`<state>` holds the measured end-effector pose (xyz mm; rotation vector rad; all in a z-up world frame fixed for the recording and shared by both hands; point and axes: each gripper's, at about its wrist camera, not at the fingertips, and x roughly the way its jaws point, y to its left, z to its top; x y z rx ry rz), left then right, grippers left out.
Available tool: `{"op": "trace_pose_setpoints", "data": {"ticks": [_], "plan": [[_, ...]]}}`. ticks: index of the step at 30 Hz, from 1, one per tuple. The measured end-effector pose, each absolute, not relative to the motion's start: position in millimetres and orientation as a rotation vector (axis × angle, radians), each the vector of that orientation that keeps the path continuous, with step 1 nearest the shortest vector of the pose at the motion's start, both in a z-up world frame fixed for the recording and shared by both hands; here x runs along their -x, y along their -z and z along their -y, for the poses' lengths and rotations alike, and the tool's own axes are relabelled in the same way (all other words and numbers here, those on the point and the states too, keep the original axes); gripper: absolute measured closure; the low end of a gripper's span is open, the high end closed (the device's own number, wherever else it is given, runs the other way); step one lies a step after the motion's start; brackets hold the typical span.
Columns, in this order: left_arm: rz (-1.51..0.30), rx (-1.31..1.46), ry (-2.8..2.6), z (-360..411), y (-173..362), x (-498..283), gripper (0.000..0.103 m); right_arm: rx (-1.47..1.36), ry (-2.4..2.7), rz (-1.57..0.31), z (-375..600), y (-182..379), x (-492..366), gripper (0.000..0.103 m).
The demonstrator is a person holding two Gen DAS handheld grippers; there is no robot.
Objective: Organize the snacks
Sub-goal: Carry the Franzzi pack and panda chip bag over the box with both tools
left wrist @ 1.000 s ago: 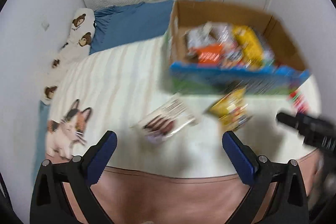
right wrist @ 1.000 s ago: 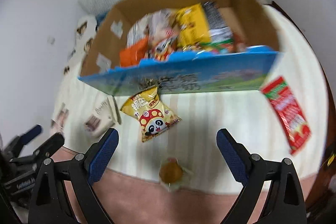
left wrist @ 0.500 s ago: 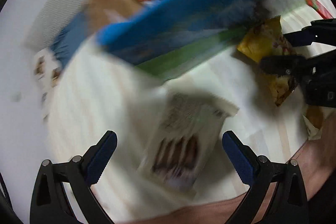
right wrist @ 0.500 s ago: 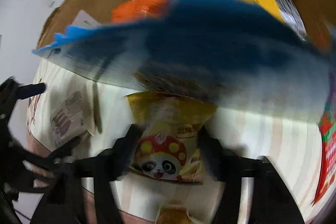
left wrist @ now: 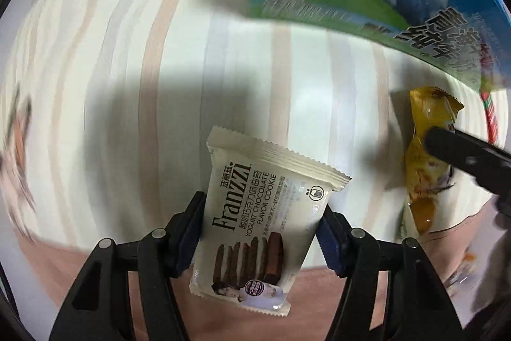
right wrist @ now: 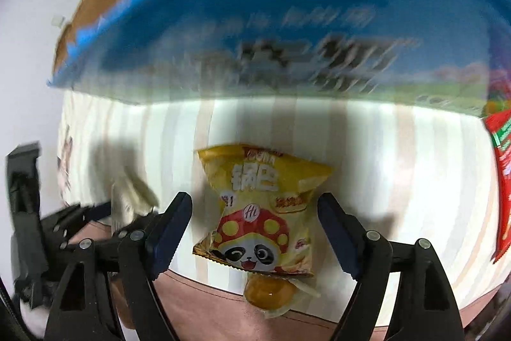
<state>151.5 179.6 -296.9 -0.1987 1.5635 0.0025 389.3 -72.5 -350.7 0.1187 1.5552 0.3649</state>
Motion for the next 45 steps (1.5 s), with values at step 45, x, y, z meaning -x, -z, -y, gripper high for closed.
{"op": "trace_pose_setpoints", "data": {"ticks": [45], "plan": [[-1.494,0.242,0.087,-98,258,-7,0.047,-0.303,-0.225,-1.515,175,332,-261,0.053]]}}
